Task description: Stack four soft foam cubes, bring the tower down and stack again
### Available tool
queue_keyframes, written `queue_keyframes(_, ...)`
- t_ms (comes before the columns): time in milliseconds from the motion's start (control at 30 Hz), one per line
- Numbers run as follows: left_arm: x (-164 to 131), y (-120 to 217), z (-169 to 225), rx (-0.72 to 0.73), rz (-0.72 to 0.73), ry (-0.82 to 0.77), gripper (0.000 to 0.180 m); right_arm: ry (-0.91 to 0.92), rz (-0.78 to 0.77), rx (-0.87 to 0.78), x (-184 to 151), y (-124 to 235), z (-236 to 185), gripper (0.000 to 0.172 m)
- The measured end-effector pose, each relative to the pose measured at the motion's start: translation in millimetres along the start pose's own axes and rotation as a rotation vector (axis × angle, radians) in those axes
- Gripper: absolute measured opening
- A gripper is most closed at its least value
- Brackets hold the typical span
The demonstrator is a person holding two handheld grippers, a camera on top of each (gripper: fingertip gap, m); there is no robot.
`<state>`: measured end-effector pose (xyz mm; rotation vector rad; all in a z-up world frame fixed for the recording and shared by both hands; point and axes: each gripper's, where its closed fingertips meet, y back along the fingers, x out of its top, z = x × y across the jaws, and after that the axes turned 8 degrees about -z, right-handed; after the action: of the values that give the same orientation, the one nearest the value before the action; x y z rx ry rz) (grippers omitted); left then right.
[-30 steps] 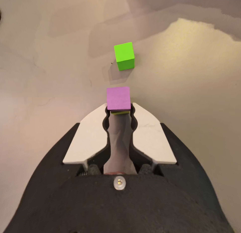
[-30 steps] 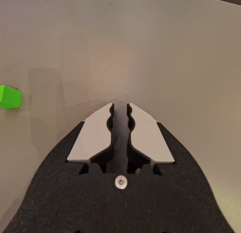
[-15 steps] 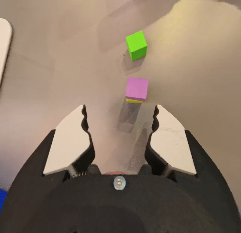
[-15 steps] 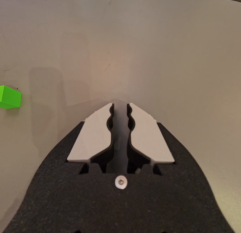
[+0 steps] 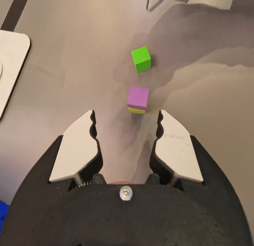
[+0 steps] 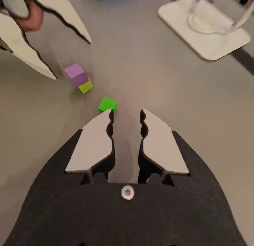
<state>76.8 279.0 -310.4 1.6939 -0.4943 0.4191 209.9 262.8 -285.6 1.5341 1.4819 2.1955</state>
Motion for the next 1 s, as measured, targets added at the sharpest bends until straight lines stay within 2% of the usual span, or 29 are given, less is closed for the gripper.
queue_keyframes(33, -4, 1, 0, 0.006, -0.003, 0.006, 0.085, 0.002, -0.063, 0.007, -2, -11, -7, 0.039)
queue_keyframes(100, -11, 7, 0, 0.015, 0.008, 0.02, 0.084, -0.04, -0.168, 0.015, -5, -27, -18, 0.042)
queue_keyframes(267, -31, 22, 1, 0.032, 0.019, 0.058, 0.084, -0.131, -0.296, -0.011, -1, -45, -35, 0.039)
queue_keyframes(400, -40, 33, 0, 0.055, 0.039, 0.084, 0.083, -0.155, -0.445, -0.099, -19, -62, -34, 0.039)
queue_keyframes(467, -41, 37, 2, 0.06, 0.049, 0.083, 0.083, -0.133, -0.449, -0.141, -19, -68, -33, 0.029)
queue_keyframes(533, -42, 41, 3, 0.07, 0.05, 0.08, 0.083, -0.102, -0.46, -0.178, -16, -65, -28, 0.029)
queue_keyframes(600, -41, 46, 3, 0.077, 0.064, 0.085, 0.083, -0.082, -0.395, -0.164, 0, -54, -28, 0.029)
queue_keyframes(700, -37, 52, 8, 0.06, 0.104, 0.094, 0.082, 0.096, -0.265, -0.053, 36, -31, -45, 0.029)
queue_keyframes(833, -40, 51, 15, 0.06, 0.11, 0.105, 0.081, 0.346, -0.228, 0.038, 74, -15, -68, 0.029)
queue_keyframes(1000, -52, 46, 26, 0.069, 0.083, 0.112, 0.081, 0.508, -0.302, 0.151, 80, -26, -87, 0.029)
